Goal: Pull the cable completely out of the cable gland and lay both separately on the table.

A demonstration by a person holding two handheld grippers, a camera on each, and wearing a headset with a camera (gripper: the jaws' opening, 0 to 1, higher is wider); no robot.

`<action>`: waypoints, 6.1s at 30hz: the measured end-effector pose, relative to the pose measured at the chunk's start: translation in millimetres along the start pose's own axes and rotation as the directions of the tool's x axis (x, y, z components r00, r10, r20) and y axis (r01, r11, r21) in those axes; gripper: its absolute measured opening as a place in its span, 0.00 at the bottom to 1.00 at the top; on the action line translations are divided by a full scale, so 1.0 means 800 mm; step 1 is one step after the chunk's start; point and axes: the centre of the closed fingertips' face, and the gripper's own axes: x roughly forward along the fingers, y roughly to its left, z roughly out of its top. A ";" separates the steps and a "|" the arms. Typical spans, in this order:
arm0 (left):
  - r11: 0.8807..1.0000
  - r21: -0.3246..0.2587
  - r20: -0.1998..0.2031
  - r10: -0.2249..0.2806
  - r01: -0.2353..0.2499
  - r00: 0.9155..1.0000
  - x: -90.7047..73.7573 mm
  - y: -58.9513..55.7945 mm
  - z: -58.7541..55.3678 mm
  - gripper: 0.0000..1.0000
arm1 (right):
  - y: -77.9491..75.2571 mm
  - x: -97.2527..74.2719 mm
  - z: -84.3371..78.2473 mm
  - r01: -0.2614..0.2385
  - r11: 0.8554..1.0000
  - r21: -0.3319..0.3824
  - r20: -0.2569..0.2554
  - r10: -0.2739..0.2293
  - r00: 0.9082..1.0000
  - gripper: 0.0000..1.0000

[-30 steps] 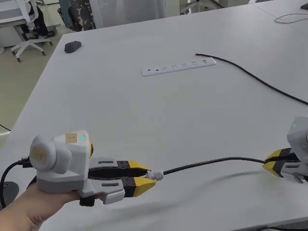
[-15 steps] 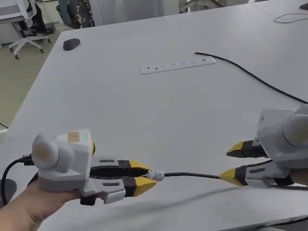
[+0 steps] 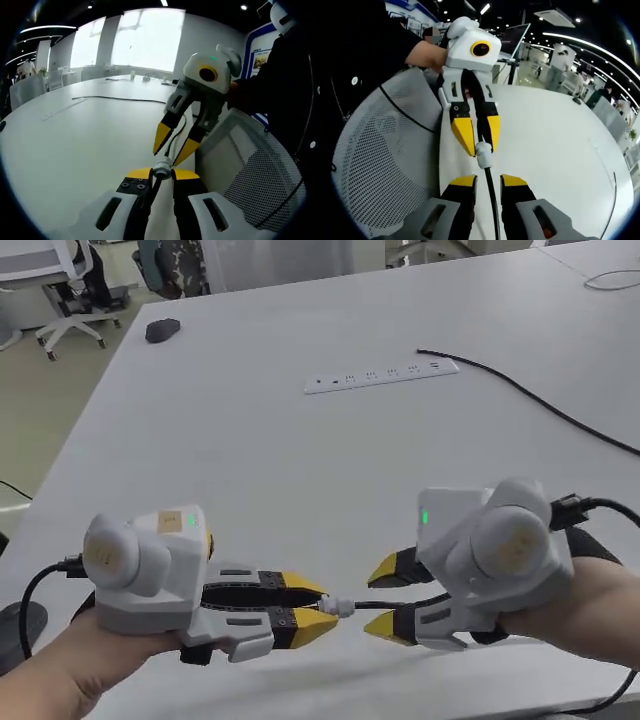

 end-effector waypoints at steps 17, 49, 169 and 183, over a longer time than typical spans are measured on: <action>0.999 0.035 -0.024 0.013 -0.012 1.000 -0.003 -0.003 -0.002 0.15 | -0.003 -0.021 -0.029 0.036 0.998 -0.042 -0.052 -0.038 0.998 0.00; 0.998 0.025 -0.018 0.055 -0.055 0.998 -0.019 0.006 -0.001 0.15 | -0.033 -0.063 -0.140 0.125 0.990 0.068 -0.203 -0.109 0.973 0.00; 0.887 -0.260 0.122 0.423 -0.382 0.898 -0.192 0.039 -0.106 0.15 | -0.040 0.037 0.010 -0.040 0.999 0.024 -0.150 0.043 0.988 0.00; 0.853 -0.315 0.136 0.474 -0.415 0.870 -0.204 0.046 -0.139 0.15 | -0.056 0.102 0.082 -0.037 0.998 0.043 -0.092 0.041 0.995 0.00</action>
